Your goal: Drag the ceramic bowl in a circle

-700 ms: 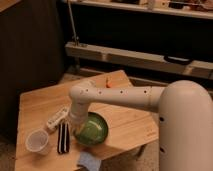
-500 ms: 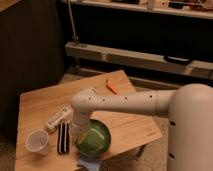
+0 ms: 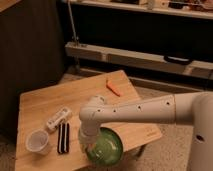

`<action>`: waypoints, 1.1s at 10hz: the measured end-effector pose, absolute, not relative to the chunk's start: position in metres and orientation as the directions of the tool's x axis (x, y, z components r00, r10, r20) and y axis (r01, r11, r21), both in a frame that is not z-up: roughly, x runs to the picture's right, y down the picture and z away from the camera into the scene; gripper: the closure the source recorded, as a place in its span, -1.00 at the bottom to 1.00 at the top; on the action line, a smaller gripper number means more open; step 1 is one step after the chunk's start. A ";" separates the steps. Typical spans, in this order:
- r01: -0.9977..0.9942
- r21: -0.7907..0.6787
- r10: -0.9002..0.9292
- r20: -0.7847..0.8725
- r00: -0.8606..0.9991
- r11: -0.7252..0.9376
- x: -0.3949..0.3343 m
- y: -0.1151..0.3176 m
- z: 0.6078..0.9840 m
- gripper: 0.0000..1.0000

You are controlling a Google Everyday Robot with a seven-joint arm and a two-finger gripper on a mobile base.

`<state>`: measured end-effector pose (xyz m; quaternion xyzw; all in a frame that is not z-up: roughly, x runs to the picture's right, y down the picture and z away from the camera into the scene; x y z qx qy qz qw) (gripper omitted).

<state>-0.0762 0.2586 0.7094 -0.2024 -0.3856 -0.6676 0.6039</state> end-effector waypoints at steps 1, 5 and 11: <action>0.972 0.231 -0.663 0.733 -0.152 0.032 -0.057 0.243 0.727 1.00; 0.982 0.163 -0.698 0.714 -0.052 0.094 0.011 0.188 0.803 1.00; 0.976 0.183 -0.719 0.693 -0.043 0.118 0.001 0.115 0.881 1.00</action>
